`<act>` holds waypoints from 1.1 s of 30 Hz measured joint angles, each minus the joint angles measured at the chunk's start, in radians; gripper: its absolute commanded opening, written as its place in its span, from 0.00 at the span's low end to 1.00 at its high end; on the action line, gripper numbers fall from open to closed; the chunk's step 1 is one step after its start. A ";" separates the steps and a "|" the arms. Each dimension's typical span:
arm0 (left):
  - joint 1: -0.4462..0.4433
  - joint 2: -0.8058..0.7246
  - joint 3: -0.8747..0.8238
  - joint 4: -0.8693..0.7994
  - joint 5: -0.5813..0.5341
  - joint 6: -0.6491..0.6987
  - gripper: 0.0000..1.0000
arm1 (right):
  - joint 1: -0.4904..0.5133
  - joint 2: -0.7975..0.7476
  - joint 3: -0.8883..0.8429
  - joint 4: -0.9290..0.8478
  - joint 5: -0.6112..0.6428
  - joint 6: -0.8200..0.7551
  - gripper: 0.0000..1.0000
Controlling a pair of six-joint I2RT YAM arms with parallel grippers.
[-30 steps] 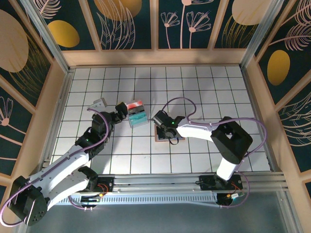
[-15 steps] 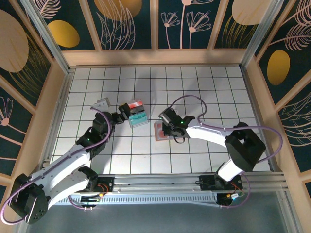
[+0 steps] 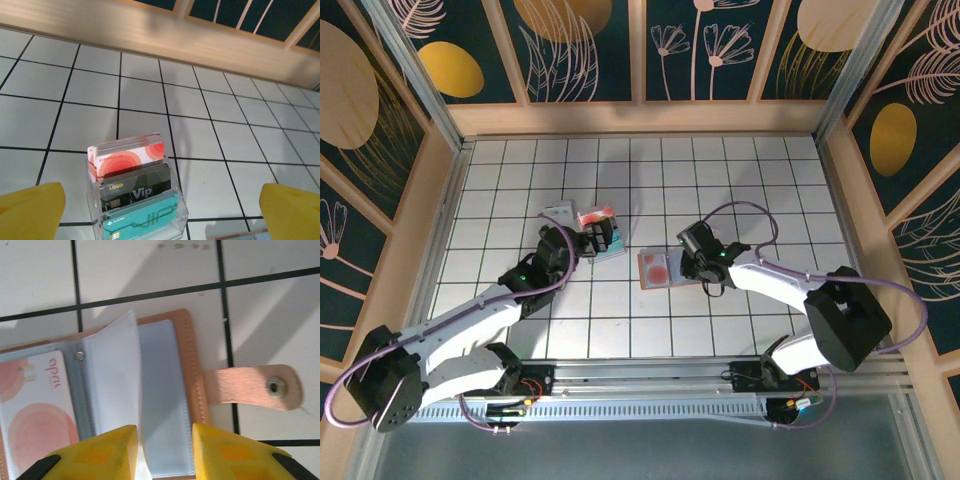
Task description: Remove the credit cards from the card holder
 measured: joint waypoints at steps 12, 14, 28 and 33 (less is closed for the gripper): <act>-0.243 0.327 0.134 -0.109 -0.117 -0.023 0.91 | -0.062 0.008 -0.064 0.063 -0.048 -0.012 0.29; -0.247 0.361 0.137 -0.113 -0.105 -0.043 0.88 | -0.070 0.015 -0.064 0.065 -0.054 -0.014 0.28; -0.247 0.563 0.233 -0.136 -0.073 -0.121 0.64 | -0.114 -0.118 -0.059 0.059 -0.096 -0.033 0.31; -0.247 0.618 0.256 -0.138 -0.054 -0.130 0.61 | -0.121 -0.192 -0.058 0.103 -0.166 -0.029 0.31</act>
